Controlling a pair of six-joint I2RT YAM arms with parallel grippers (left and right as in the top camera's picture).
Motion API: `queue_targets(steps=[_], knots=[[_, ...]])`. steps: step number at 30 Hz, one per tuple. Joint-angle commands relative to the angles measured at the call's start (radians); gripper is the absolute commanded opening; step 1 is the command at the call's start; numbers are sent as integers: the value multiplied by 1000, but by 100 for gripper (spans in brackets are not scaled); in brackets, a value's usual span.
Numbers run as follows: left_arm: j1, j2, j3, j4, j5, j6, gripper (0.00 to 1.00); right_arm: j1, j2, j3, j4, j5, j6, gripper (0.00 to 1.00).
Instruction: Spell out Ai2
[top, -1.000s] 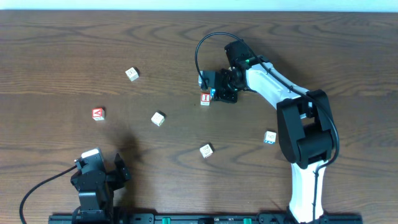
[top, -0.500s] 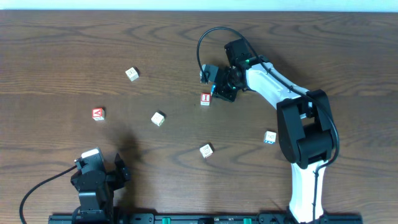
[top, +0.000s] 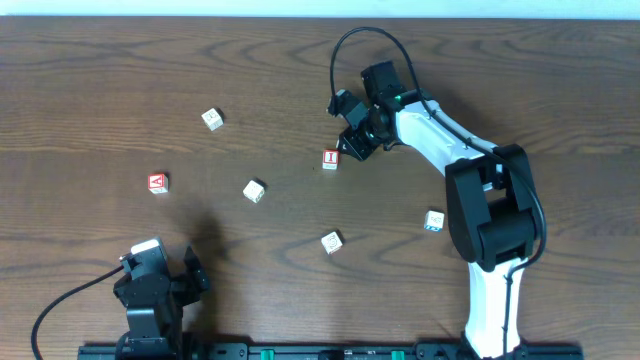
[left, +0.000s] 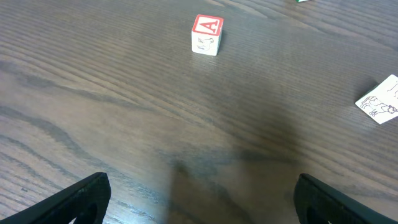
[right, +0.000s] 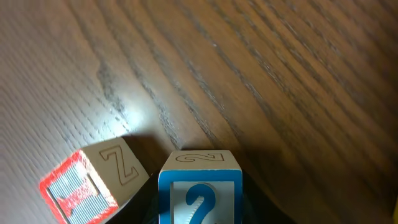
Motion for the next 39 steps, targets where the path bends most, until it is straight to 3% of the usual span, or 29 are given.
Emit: queue_targets(steps=[1, 9, 16, 22, 33, 39], knots=[[2, -5, -25, -40, -3, 14, 95, 6, 6, 1, -15, 28, 139, 25], [2, -5, -25, -40, -3, 14, 95, 6, -2, 1, -59, 152, 314, 19], [2, -5, -25, -40, -3, 14, 95, 9, -63, 1, -112, 192, 364, 17], [2, -5, -25, -40, -3, 14, 95, 39, -108, 1, -207, 192, 476, 2], [2, -5, -25, -40, -3, 14, 95, 200, -127, 1, -219, 549, 737, 1], [2, -5, -25, -40, -3, 14, 95, 202, -127, 1, -220, 558, 880, 1]])
